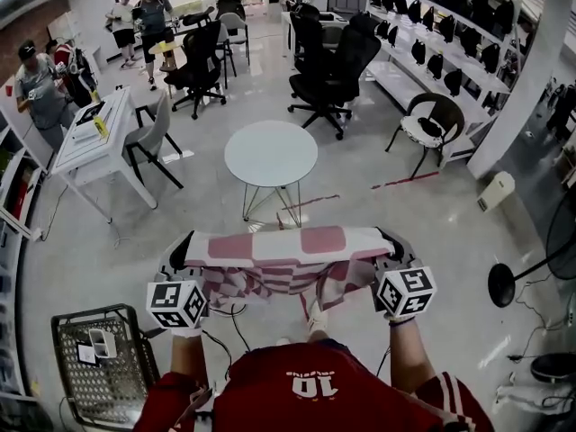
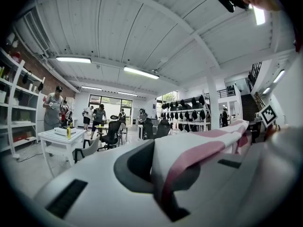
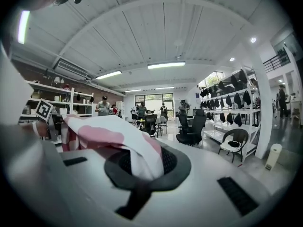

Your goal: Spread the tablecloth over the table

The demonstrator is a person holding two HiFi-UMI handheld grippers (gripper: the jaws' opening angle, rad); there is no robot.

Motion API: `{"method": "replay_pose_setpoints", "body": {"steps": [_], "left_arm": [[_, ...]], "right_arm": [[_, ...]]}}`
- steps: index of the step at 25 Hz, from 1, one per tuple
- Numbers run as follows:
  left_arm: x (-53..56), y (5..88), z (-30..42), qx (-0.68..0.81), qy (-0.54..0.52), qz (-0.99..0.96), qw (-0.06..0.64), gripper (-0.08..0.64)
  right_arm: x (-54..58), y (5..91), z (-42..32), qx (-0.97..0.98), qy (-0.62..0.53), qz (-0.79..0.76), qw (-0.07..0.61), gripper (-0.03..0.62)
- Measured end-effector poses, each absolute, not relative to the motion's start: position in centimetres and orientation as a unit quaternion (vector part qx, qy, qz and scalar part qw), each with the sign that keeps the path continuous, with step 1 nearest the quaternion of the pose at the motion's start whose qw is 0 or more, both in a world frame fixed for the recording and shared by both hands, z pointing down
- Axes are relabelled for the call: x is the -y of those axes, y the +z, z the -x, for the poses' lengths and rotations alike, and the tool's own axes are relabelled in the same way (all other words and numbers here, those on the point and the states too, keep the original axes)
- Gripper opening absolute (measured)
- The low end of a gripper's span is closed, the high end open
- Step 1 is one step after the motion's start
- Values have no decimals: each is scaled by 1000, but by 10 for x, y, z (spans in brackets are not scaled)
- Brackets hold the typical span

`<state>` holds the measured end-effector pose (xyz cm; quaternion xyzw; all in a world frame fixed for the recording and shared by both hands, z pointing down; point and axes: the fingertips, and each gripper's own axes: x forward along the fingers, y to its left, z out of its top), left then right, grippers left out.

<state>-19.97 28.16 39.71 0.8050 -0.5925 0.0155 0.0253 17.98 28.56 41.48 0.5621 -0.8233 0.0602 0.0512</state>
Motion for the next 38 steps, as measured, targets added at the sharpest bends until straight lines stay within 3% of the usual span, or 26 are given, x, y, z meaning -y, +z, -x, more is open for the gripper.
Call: {"method": "replay_pose_setpoints", "body": {"steps": [20, 30, 38], "left_arm": [[-242, 400, 204, 589, 29, -807, 35, 8], [-160, 402, 195, 574, 8, -817, 61, 8], [-77, 391, 174, 587, 31, -808, 35, 8]], "right_arm": [[-242, 413, -174, 828, 63, -555, 41, 15], [-151, 416, -180, 834, 68, -546, 41, 15], [-64, 416, -202, 842, 70, -533, 38, 15]]}}
